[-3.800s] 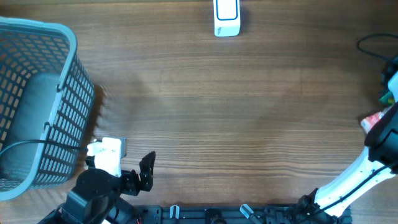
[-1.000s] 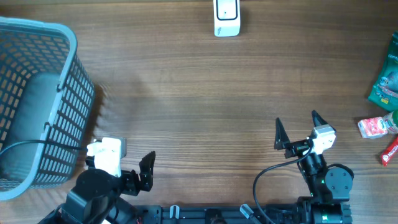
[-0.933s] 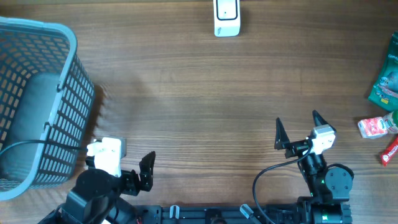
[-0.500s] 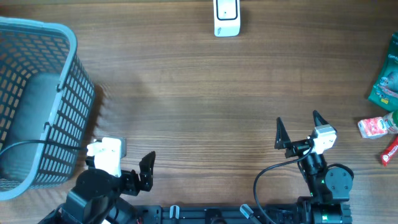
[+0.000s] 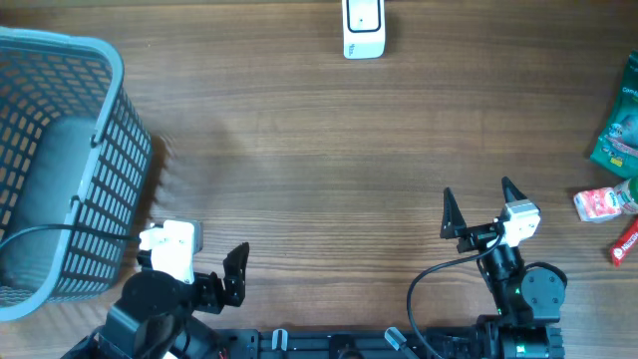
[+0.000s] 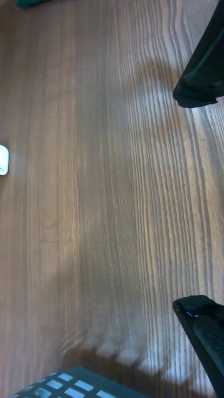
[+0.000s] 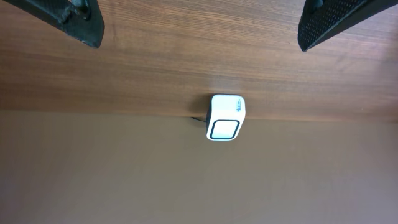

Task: Scan the item barcode

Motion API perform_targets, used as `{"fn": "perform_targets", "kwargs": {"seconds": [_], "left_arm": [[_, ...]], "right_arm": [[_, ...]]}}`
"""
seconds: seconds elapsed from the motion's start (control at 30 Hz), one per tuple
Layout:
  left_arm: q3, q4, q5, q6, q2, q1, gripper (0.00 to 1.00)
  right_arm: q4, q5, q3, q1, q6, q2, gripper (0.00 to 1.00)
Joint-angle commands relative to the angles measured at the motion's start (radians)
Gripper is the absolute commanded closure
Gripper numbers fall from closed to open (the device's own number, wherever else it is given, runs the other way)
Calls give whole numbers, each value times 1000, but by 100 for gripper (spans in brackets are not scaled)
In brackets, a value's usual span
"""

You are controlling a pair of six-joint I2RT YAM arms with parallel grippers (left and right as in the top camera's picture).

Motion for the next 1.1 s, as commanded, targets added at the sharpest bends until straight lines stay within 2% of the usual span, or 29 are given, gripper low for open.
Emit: {"fn": "perform_targets", "kwargs": {"seconds": [0.0,0.07,0.17,0.23,0.37,0.47,0.63,0.73,0.9,1.07], "left_arm": [[2,23,-13,-7,-7,4,0],[-27,167,3,0,-30,61,0],[-146,397,109,140,-118,157,0],[-259,561,177,184,-193,248,0],[-454,802,289,186,-303,390,0],[-587,975,306,186,-349,470,0],[-726,1078,305,285,-352,541,0],[-789,1144,302,283,-352,589,0],[-812,1031,275,283,-352,600,0],[-812,1024,262,283,-352,600,0]], "right_arm": [[5,17,-1,5,14,-9,0],[5,17,-1,5,14,-9,0],[5,17,-1,5,14,-9,0],[5,17,-1,5,14,-9,0],[5,17,-1,5,14,-9,0],[6,17,-1,5,14,-8,0],[6,17,-1,5,13,-8,0],[6,17,-1,5,14,-8,0],[6,17,-1,5,14,-8,0],[6,17,-1,5,14,-8,0]]}}
